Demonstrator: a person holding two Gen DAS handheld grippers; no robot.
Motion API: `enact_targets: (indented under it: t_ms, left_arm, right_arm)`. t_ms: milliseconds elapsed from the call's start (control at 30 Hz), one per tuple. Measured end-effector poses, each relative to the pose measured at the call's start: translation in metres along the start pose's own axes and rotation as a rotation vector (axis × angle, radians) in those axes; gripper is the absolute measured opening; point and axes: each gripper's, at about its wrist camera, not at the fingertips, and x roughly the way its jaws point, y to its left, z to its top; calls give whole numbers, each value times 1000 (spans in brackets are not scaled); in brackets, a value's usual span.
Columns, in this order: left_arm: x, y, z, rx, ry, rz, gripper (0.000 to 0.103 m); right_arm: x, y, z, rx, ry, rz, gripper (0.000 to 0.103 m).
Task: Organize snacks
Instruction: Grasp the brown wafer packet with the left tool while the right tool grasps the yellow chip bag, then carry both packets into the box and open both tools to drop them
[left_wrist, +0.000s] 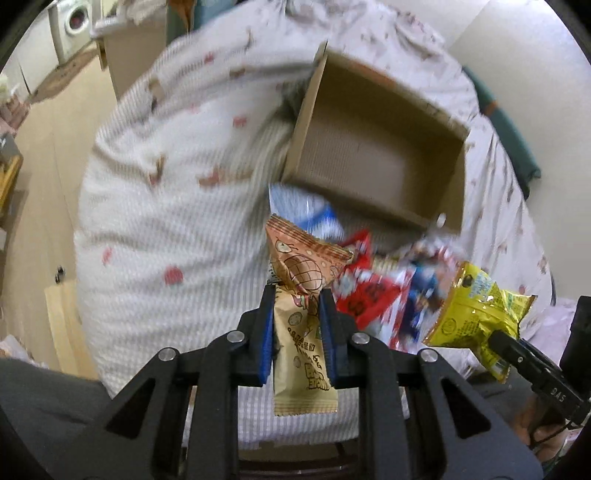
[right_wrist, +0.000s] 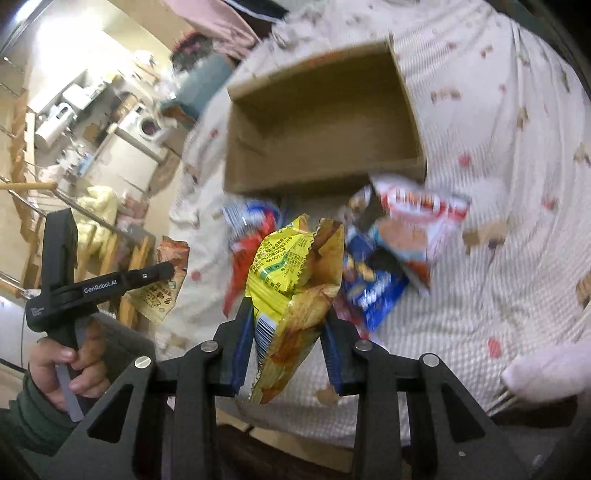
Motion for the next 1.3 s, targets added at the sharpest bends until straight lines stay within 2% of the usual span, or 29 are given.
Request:
enact_targets:
  t_ms: [133,167,400,567,700,867,1300]
  left_arm:
    - [1,-16,25,27,-39,0,18]
    - [21,-22,31,36,-39,3,18]
    - [40,-42,74,97,-70,28,18]
    - [57,-60,99,141,-101,44,18]
    - [78,-68,116,147,-89,39,18]
    - [104,-77,131,173,-108,72,18]
    - [163,-77,130,223,-83,100,19]
  right_arm:
    - [-8,11,22,-32,-48,3,35]
    - [-9,12,29,-40,-60,4,35]
    - [-15,14,71,-59,-132,15,35]
    - [1,5,104,-43,-149,11,35]
    - [19,-8,121,-24,-154,3,35]
    - [49,-26,141,23,-158,15,35]
    - [102,-61,145,85,-95,-14,35]
